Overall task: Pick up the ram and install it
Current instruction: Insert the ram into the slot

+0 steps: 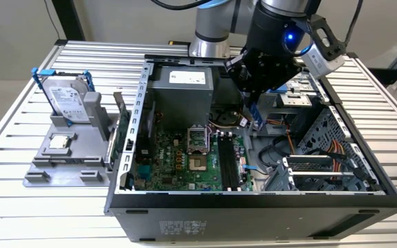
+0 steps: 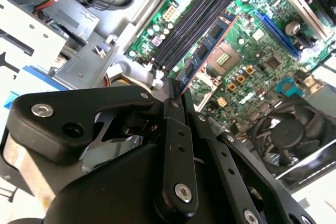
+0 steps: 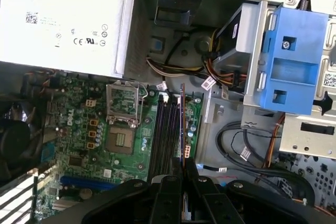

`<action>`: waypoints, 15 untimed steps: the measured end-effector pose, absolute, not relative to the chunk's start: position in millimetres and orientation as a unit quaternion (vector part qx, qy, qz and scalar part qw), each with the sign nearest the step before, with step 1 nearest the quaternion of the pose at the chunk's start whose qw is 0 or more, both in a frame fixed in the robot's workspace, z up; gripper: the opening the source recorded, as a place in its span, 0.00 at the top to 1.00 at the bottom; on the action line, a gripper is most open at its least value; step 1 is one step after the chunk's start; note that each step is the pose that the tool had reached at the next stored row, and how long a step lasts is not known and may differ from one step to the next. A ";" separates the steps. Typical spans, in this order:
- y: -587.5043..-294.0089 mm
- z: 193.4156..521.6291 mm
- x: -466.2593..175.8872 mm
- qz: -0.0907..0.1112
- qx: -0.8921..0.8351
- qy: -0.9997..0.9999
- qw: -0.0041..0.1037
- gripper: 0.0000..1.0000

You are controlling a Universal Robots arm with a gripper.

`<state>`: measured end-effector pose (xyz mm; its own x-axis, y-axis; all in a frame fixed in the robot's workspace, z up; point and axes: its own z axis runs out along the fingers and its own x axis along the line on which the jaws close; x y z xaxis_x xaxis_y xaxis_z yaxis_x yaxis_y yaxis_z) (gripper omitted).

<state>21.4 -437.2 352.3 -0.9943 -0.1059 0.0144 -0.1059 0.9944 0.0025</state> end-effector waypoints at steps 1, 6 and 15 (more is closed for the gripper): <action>-437.2 352.2 21.4 -0.002 0.048 -0.999 0.007 1.00; -437.2 352.0 21.4 -0.010 0.030 -0.999 0.007 1.00; -437.2 351.9 21.4 -0.019 0.025 -0.999 0.007 1.00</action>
